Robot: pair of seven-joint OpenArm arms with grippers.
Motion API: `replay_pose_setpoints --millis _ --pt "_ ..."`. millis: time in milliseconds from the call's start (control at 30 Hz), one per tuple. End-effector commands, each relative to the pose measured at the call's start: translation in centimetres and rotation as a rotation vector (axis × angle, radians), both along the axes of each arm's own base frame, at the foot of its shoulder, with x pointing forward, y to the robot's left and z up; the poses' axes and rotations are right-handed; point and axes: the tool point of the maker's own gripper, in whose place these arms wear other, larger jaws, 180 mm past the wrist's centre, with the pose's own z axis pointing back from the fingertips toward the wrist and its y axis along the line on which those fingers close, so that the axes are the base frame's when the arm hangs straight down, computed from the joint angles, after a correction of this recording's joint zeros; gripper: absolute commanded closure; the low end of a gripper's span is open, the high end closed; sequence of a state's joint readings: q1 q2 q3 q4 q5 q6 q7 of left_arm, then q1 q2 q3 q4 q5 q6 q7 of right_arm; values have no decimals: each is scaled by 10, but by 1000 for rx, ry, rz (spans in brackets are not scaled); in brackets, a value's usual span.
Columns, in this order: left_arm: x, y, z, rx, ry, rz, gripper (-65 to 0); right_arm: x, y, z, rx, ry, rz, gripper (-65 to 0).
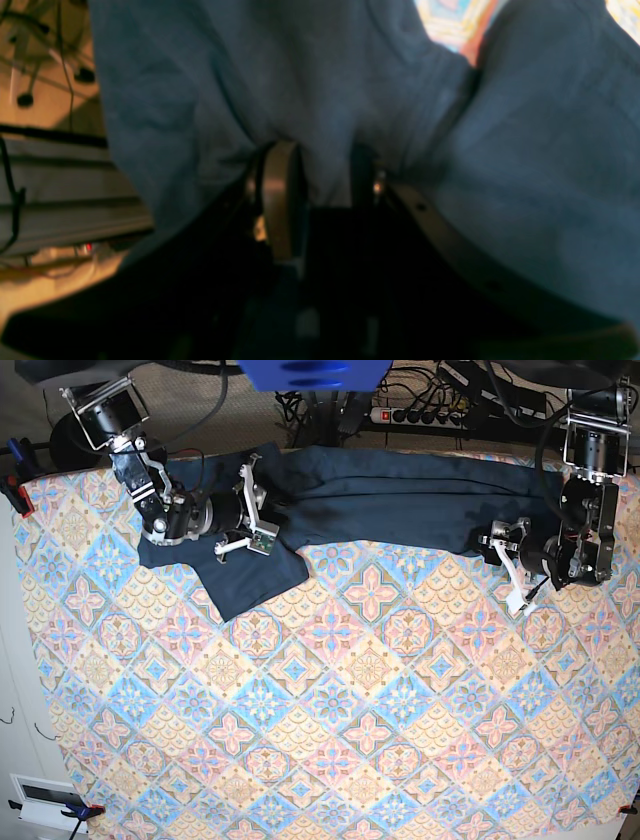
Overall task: Layout the t-shirt on the table in an organized manner, then fold the t-shirt properly
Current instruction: 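Fold the shirt end inward with the left gripper toward the middle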
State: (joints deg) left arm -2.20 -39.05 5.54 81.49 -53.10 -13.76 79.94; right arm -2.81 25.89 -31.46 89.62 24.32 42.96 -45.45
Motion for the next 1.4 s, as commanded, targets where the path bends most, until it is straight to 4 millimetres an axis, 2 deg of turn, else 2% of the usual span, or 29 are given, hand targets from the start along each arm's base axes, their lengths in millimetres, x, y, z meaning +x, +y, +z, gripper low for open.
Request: replay_pose_setpoints --millis 0,67,133,300,533,633,933,1033,1267,1333,1367 --pt "9 9 7 39 -28 -1 -388 4 -32 -19 -180 -8 -19 -188" --pt "8 18 3 103 -25 -10 -384 4 -32 -19 -180 -8 -19 -188" --pt "7 28 1 160 -25 -20 -326 4 -32 -19 -180 -8 -19 -188" --pt "10 47 2 245 -33 -5 0 4 -32 -19 -180 -8 -19 -188" --pt "23 89 26 287 -110 140 0 5 -32 -19 -181 -8 -20 -188" --pt "16 108 32 317 -106 165 -6 12 -33 -16 -183 -21 -22 -188" --pt "12 120 37 340 -104 176 -9 3 -47 -35 -218 43 -48 -188" --pt "12 122 38 345 -104 176 -68 2 -48 -36 -223 48 -49 -188" --pt "12 129 42 368 -103 172 -368 1 -50 -39 -229 58 -53 -188" --pt "12 131 43 377 -102 169 -432 1 -50 -39 -229 58 -53 -188" --pt "12 132 43 379 -102 169 -444 1 -50 -39 -229 58 -53 -188"
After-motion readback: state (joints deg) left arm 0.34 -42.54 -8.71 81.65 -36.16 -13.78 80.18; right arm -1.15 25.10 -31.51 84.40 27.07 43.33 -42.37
